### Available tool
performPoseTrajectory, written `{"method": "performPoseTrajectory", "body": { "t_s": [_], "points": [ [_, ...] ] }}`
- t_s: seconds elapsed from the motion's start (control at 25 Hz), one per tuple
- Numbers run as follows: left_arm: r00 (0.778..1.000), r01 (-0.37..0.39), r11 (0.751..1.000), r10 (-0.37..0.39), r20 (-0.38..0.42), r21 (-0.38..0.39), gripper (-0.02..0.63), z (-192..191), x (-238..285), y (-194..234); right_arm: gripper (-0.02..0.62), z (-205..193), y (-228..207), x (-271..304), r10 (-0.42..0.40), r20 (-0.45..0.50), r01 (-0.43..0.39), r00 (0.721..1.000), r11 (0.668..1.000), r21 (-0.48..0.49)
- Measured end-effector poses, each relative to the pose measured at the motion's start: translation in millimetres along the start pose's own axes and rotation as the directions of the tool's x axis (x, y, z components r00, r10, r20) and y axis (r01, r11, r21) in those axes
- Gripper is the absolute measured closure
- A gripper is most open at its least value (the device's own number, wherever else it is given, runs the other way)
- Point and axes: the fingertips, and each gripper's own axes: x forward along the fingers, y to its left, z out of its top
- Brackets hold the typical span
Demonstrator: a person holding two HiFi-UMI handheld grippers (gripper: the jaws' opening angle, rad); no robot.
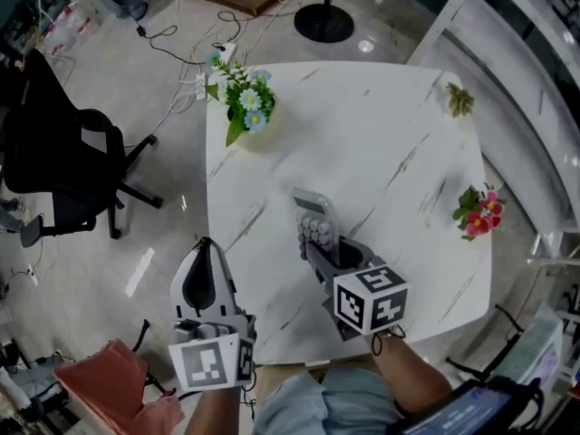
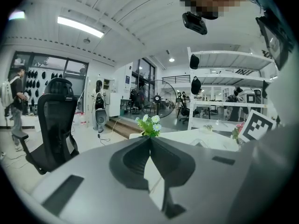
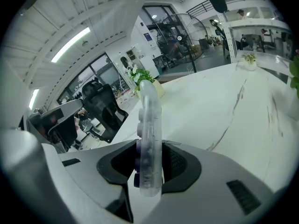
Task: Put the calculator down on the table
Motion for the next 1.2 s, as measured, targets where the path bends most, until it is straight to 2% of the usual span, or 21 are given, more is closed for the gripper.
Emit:
{"method": "performPoseTrajectory", "body": {
  "t_s": [0.64, 0.8, 1.0, 1.2],
  "points": [
    [1.0, 0.015, 1.0, -0.015, -0.025, 0.005, 0.598, -2.6, 22.1, -0.1, 0.44, 8.2, -16.8, 12.9, 0.003, -0.011, -0.002, 1.0, 0.992, 0.129],
    [0.999, 0.022, 1.0, -0.021, -0.042, 0.004, 0.598, -5.5, 23.6, -1.3, 0.437, 8.5, -17.6, 12.7, 0.0, -0.014, 0.002, 1.0, 0.995, 0.101],
    [0.998, 0.035, 0.999, -0.035, -0.046, 0.0, 0.598, -5.4, 24.9, -5.5, 0.41, 8.8, -26.6, 9.1, -0.048, -0.022, 0.048, 0.999, 0.998, 0.032],
    [0.999, 0.031, 0.999, -0.03, -0.016, 0.019, 0.598, 0.9, 27.4, -7.3, 0.397, 8.5, -34.3, 7.0, -0.059, -0.016, 0.06, 0.998, 0.997, 0.04]
  ]
}}
